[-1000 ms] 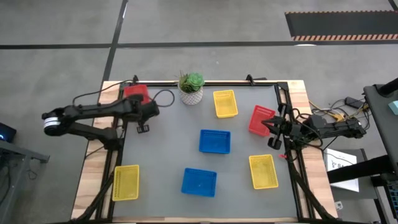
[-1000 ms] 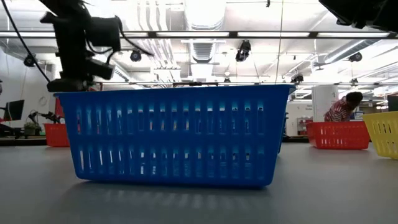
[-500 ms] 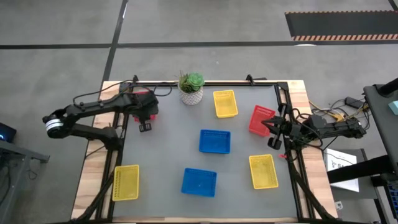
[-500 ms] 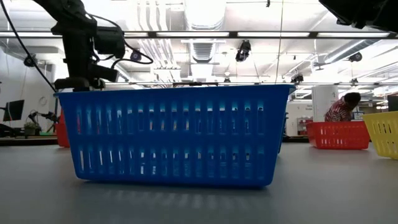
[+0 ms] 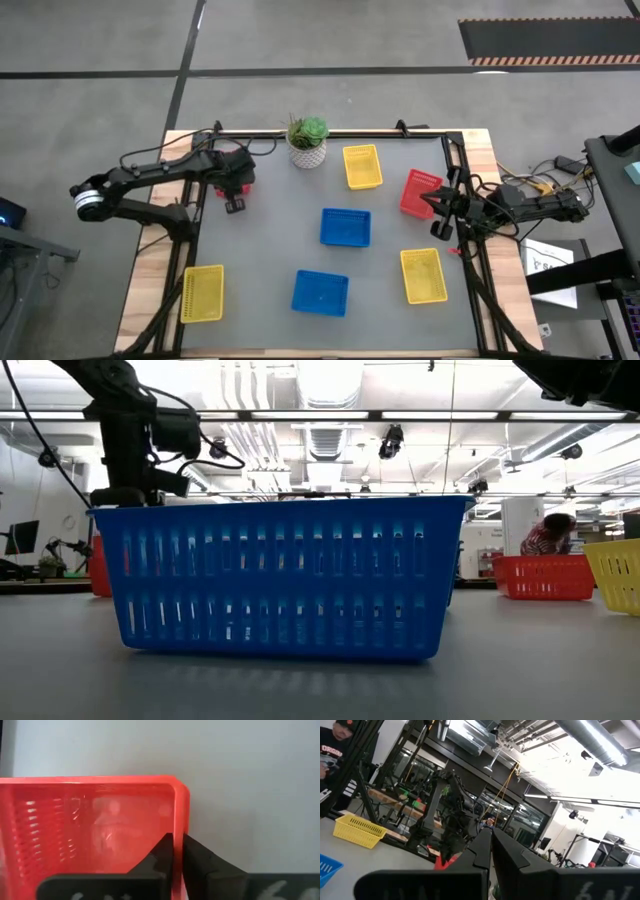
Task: Stack baskets by color
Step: Stack the middle red basket on the left red basket, then stack the top yellow basket on the bottom right yellow basket
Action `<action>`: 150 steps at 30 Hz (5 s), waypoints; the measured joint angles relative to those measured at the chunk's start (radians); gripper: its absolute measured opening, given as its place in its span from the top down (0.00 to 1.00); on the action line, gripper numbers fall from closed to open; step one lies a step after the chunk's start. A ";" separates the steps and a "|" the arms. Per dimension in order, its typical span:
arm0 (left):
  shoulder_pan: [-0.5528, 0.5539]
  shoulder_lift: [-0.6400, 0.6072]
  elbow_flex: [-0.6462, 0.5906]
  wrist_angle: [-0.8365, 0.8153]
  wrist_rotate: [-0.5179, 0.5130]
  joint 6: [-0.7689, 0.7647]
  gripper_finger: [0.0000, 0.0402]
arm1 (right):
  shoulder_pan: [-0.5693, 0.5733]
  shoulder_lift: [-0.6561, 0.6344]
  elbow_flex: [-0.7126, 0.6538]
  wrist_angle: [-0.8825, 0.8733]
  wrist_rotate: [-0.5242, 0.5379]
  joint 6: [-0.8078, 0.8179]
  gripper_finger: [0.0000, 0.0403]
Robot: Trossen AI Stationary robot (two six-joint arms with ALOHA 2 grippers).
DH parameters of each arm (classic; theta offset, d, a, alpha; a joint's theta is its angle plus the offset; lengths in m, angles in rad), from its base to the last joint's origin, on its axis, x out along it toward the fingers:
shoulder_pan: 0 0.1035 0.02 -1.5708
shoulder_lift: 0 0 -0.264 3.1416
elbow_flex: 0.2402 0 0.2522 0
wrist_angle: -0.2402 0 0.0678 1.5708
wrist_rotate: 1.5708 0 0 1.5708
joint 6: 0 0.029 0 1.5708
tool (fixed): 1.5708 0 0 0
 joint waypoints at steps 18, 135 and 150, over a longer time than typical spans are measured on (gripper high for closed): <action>-0.083 -0.084 0.070 0.065 0.127 -0.268 0.78 | 0.000 0.000 -0.010 -0.068 -0.004 0.184 0.98; -0.720 -0.354 -0.330 1.388 -0.209 0.232 0.78 | 0.002 0.616 0.042 0.539 -0.026 0.402 0.98; -0.720 -0.398 -0.331 1.388 -0.211 0.256 0.78 | 0.022 0.838 0.381 0.092 -0.025 0.510 0.98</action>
